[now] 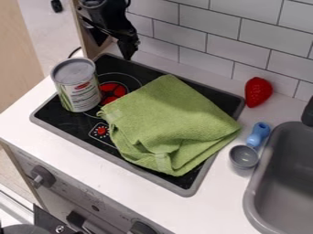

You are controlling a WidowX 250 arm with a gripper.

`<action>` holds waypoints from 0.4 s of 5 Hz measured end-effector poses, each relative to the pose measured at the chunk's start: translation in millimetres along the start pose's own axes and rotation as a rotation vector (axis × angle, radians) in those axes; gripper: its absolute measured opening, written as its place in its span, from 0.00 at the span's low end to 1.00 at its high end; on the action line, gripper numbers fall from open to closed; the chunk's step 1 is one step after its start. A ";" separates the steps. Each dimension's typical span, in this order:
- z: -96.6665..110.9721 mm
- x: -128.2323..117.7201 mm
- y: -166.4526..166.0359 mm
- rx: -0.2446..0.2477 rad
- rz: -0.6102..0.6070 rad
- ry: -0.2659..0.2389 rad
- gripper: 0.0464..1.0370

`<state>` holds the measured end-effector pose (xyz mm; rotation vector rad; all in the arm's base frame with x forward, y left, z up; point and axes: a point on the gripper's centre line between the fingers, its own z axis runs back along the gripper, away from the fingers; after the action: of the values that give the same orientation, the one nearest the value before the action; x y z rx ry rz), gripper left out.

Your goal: Put the green cloth to the top of the stove

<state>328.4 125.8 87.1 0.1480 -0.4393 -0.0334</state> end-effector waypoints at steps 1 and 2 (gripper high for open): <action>-7.1 -7.2 -4.3 -0.018 0.012 0.029 0.96; -5.0 -10.4 -32.2 -0.103 0.099 0.038 0.96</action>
<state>321.1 95.3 73.4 0.0259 -0.4055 0.0438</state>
